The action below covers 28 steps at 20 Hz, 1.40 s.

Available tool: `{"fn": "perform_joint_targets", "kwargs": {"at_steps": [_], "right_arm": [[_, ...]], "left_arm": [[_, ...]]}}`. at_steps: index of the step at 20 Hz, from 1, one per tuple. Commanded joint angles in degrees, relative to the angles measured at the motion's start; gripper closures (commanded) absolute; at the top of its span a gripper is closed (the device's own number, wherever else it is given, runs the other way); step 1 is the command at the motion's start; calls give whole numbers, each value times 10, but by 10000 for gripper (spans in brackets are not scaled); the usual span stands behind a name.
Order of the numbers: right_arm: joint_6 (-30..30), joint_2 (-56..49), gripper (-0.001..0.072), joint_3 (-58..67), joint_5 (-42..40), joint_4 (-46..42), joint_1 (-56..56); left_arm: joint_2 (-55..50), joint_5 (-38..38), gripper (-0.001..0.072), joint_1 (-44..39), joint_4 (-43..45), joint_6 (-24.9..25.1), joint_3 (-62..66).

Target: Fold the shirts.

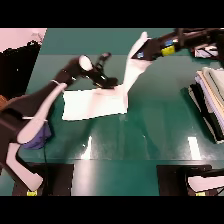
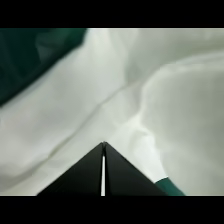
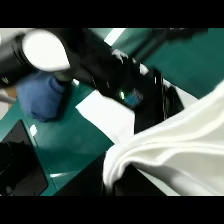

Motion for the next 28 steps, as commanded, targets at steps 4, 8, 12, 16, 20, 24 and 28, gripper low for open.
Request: {"fn": "perform_joint_targets", "kwargs": {"at_steps": [4, 8, 12, 16, 20, 24, 28], "right_arm": [[-47, -116, 694, 49, -122, 4, 172], [-118, -195, 266, 49, -228, 2, 254], [-128, -206, 254, 48, -159, -32, 251], [-66, -165, 273, -11, -61, -93, 171], [-30, -97, 281, -176, -75, -107, 53], [9, -66, 199, -298, -109, -85, -50], [-22, -67, 117, -362, -168, -10, -69]], "left_arm": [[165, -63, 681, 167, 150, 2, 8], [227, -63, 681, 239, 152, 2, 8], [233, -80, 681, 247, 148, 2, 9], [233, -87, 681, 247, 120, 2, 8], [233, -101, 681, 247, 115, 17, 8], [232, -98, 681, 247, 114, 16, 8], [231, -88, 680, 247, 104, 17, 3]]}}
